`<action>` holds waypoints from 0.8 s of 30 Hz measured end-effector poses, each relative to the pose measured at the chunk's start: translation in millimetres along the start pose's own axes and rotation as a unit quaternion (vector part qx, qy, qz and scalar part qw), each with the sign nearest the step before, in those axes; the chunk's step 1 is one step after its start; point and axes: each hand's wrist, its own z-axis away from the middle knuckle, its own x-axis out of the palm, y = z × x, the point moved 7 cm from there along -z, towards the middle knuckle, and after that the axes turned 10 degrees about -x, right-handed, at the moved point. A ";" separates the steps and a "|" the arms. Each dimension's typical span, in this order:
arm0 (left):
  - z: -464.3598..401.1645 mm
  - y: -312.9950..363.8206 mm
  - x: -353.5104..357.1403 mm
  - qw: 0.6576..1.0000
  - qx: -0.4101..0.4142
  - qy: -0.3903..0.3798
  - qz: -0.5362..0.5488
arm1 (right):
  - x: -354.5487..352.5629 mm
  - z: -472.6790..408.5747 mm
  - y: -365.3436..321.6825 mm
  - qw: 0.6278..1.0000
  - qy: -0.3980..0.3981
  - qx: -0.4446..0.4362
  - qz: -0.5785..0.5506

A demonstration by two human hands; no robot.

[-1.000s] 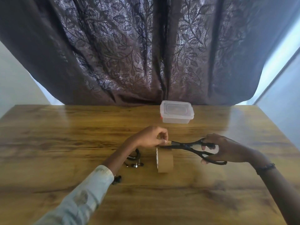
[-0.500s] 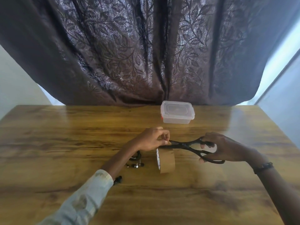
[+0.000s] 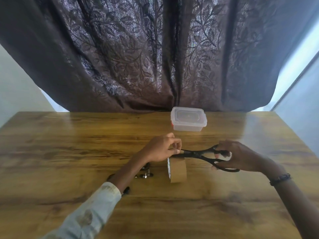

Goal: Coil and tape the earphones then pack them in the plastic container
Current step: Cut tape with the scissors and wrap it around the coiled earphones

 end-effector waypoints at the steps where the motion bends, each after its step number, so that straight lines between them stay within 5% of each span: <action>1: 0.1 0.8 -0.4 1.000 0.000 0.008 -0.004 | -1.3 0.2 -1.1 1.000 0.007 -0.004 -0.002; 24: -15.5 -21.2 -0.2 0.985 -0.056 -0.030 0.163 | -2.3 -4.4 17.8 0.999 0.027 0.028 -0.002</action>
